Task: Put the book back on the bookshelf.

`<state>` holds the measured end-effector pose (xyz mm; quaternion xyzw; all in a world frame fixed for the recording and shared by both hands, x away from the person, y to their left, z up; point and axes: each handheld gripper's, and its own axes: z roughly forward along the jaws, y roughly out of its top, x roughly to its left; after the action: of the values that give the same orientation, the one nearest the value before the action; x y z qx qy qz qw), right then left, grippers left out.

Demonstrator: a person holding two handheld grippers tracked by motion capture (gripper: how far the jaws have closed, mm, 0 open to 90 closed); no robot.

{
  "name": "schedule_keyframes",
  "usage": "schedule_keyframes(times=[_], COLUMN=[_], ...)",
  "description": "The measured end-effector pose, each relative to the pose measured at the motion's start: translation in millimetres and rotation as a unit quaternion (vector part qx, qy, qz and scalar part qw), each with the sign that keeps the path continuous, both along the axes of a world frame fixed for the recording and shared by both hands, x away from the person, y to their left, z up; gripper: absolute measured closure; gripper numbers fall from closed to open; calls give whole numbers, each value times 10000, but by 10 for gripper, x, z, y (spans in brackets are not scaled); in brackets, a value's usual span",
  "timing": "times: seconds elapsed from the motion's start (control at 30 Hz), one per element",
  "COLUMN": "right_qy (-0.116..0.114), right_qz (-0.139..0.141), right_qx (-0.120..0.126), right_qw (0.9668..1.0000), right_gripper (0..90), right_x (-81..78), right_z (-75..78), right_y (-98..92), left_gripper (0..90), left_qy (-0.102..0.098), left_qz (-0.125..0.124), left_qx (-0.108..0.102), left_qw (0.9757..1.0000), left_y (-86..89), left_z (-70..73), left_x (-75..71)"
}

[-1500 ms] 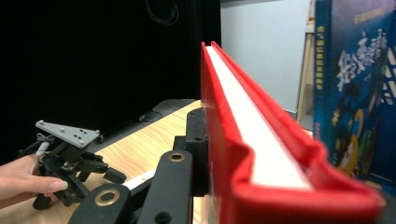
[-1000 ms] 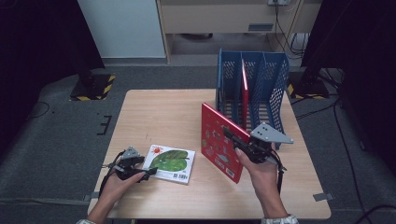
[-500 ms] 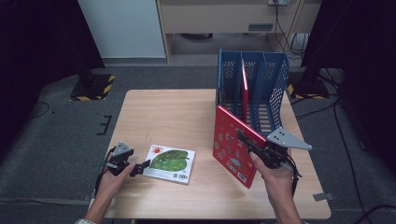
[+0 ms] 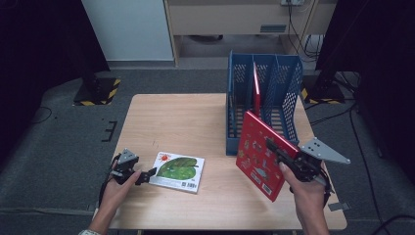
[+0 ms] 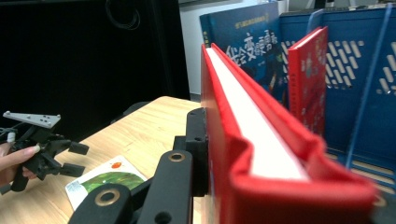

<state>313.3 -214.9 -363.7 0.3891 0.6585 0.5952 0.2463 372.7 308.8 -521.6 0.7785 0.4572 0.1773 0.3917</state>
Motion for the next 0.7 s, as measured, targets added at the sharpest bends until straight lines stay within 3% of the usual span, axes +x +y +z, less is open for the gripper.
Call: schedule_keyframes(times=[0.23,0.7], right_qy=[-6,-114], right_qz=[-129,-277], right_qx=[76,119], right_qw=[9999,9995], right_gripper=[797,797], right_x=[-21,69], right_z=[69,495], right_y=[-86,-140], left_gripper=[41,42], left_qy=[18,23], left_qz=[13,9], left_qx=[81,128], left_qw=[10000,9999], left_y=[7,-3], left_z=[-6,-15], left_x=[1,0])
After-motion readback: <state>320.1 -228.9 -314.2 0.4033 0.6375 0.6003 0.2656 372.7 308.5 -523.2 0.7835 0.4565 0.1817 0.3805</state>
